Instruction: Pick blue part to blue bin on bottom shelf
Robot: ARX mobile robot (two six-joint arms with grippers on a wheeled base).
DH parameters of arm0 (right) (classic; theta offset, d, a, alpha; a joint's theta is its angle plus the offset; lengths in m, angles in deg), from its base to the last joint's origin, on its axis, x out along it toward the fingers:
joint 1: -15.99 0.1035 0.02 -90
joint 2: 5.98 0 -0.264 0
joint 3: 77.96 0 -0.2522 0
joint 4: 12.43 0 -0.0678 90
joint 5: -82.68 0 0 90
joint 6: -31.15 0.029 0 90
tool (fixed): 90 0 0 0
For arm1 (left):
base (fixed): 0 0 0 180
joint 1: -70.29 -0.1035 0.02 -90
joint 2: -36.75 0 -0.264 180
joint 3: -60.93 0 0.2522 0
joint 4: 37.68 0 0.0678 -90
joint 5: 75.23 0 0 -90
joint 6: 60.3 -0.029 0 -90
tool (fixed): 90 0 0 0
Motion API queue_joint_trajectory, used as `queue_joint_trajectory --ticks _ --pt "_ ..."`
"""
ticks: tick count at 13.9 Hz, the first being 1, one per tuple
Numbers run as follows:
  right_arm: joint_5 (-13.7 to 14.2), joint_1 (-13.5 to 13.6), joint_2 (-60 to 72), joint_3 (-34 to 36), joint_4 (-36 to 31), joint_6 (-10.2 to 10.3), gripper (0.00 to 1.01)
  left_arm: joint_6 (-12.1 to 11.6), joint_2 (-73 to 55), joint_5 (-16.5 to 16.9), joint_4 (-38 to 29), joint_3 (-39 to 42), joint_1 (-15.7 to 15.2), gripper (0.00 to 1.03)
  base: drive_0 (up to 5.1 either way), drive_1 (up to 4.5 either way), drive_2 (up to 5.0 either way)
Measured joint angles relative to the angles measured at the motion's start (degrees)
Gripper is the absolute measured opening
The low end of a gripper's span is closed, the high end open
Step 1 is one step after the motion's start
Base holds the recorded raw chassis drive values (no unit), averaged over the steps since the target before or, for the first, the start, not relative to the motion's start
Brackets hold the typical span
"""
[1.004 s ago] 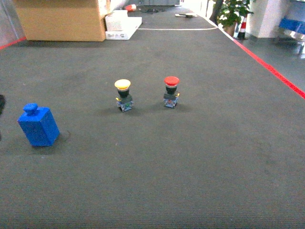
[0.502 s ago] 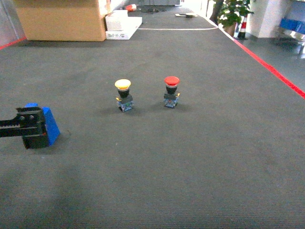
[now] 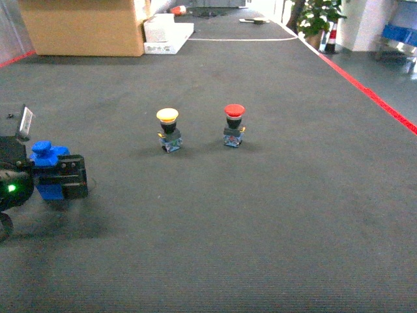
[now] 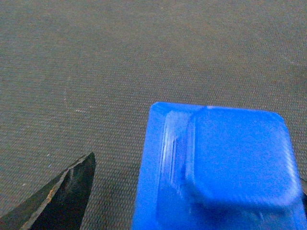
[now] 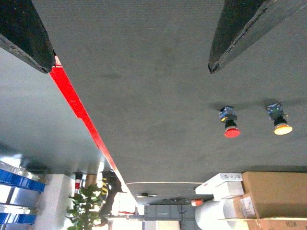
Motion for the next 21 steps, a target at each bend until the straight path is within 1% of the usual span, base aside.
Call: queue_joint_trajectory --ticks 1,2,3,4,7,8,9,10,11,13,15,16,17,19,20,21 --pt "0.0 0.0 0.0 0.0 0.0 0.0 0.98 -1.0 -2.8 1.3 0.9 -3.6 -0.4 0.98 0.0 0.00 0.0" --pt "0.0 0.0 0.0 0.0 0.0 0.0 0.98 -2.8 -3.9 1.9 -0.1 -4.8 -0.7 0.96 0.0 0.00 0.0" --pt "0.0 0.0 0.0 0.0 0.0 0.0 0.98 -3.6 -3.8 3.2 -1.2 -4.2 -0.5 0.65 0.0 0.00 0.0" --pt "0.0 0.0 0.0 0.0 0.0 0.0 0.98 -3.7 -3.7 3.1 -2.1 -3.6 -0.2 0.46 0.0 0.00 0.0" --pt "0.0 0.0 0.0 0.0 0.0 0.0 0.98 -3.9 -1.9 2.8 -2.5 -2.2 -0.2 0.44 0.0 0.00 0.0" --pt "0.0 0.0 0.0 0.0 0.0 0.0 0.98 -4.0 -0.7 2.7 -3.7 -0.8 -0.2 0.44 0.0 0.00 0.0" --pt "0.0 0.0 0.0 0.0 0.0 0.0 0.98 -3.3 3.2 1.6 -5.0 3.1 -0.2 0.44 0.0 0.00 0.0" --pt "0.0 0.0 0.0 0.0 0.0 0.0 0.98 -3.0 8.8 -0.4 -5.2 7.6 0.4 0.44 0.0 0.00 0.0" --pt "0.0 0.0 0.0 0.0 0.0 0.0 0.98 -2.5 14.9 -0.7 -4.9 11.7 1.0 0.44 0.0 0.00 0.0" --pt "0.0 0.0 0.0 0.0 0.0 0.0 0.98 -2.6 28.0 -2.8 -1.5 18.3 3.4 0.44 0.0 0.00 0.0" --pt "0.0 0.0 0.0 0.0 0.0 0.0 0.98 -2.7 42.8 -5.8 5.0 23.8 6.4 0.44 0.0 0.00 0.0" --pt "0.0 0.0 0.0 0.0 0.0 0.0 0.98 -2.6 51.5 -8.0 9.9 26.7 8.3 0.44 0.0 0.00 0.0" --pt "0.0 0.0 0.0 0.0 0.0 0.0 0.98 -2.3 61.6 -11.1 16.5 28.9 10.3 0.44 0.0 0.00 0.0" --pt "0.0 0.0 0.0 0.0 0.0 0.0 0.98 -2.0 74.3 -16.7 24.6 30.1 13.9 0.44 0.0 0.00 0.0" --pt "0.0 0.0 0.0 0.0 0.0 0.0 0.98 -1.3 83.3 -20.7 31.2 30.3 18.0 0.44 0.0 0.00 0.0" --pt "0.0 0.0 0.0 0.0 0.0 0.0 0.98 -0.2 91.1 -25.7 38.2 30.5 22.7 0.44 0.0 0.00 0.0"
